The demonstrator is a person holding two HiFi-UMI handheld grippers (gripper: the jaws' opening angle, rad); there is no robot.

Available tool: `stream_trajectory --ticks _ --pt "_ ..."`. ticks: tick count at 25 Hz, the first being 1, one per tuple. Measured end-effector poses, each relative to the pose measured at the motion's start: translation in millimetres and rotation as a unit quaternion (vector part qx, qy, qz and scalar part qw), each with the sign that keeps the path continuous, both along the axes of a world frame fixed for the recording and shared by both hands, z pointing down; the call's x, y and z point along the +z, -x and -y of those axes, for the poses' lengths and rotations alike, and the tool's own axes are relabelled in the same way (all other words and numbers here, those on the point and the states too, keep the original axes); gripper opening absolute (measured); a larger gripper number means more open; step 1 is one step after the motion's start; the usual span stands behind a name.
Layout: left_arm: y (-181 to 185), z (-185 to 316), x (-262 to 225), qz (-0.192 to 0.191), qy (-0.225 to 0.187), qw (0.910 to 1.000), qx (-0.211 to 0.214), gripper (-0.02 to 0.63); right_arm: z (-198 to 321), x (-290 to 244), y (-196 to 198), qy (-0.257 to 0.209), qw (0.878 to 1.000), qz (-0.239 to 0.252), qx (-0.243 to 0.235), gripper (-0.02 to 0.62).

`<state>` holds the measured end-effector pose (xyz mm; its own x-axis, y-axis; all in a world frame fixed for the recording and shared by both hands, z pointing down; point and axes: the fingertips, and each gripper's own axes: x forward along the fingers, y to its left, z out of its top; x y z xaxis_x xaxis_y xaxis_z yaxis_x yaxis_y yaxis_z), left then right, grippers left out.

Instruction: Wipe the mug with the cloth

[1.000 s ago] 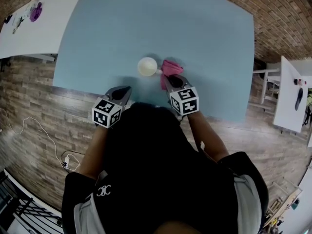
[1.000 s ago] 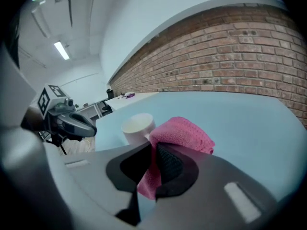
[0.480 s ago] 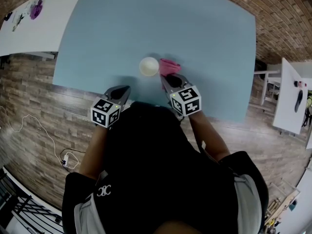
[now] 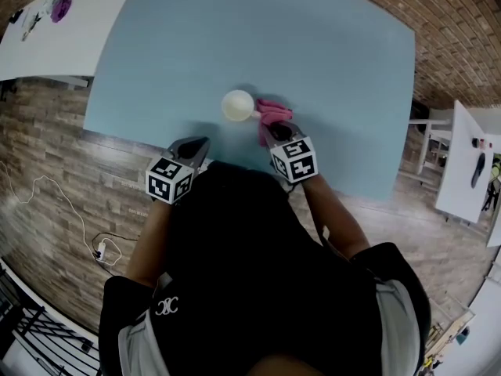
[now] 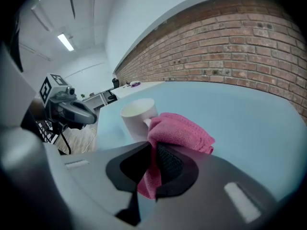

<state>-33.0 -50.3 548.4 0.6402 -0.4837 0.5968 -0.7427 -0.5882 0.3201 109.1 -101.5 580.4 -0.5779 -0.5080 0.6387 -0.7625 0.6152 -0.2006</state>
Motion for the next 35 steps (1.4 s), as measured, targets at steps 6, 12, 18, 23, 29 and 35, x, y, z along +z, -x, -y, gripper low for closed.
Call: stream_trajectory --ticks 6,12,18,23,29,35 --pt "-1 1 -1 0.002 0.001 1.0000 -0.009 0.005 14 8 -16 0.034 0.999 0.012 0.009 0.037" --pt "-1 -2 0 0.005 0.002 0.9998 -0.019 0.005 29 -29 -16 0.041 0.989 0.106 -0.099 0.037" --pt "3 -6 0 0.005 0.007 0.9992 -0.039 0.005 26 -27 -3 0.035 0.947 0.026 -0.319 0.035" --pt "10 -10 1 0.007 0.013 0.9984 -0.055 0.005 37 -32 12 0.050 0.925 0.016 -0.375 0.035" --pt "14 -9 -1 0.001 0.018 0.9973 -0.071 0.005 55 -35 32 0.067 0.923 0.049 -0.375 0.035" --pt "14 -9 -1 0.005 0.019 0.9973 -0.071 0.005 86 -60 58 0.048 0.936 0.142 -0.320 0.035"
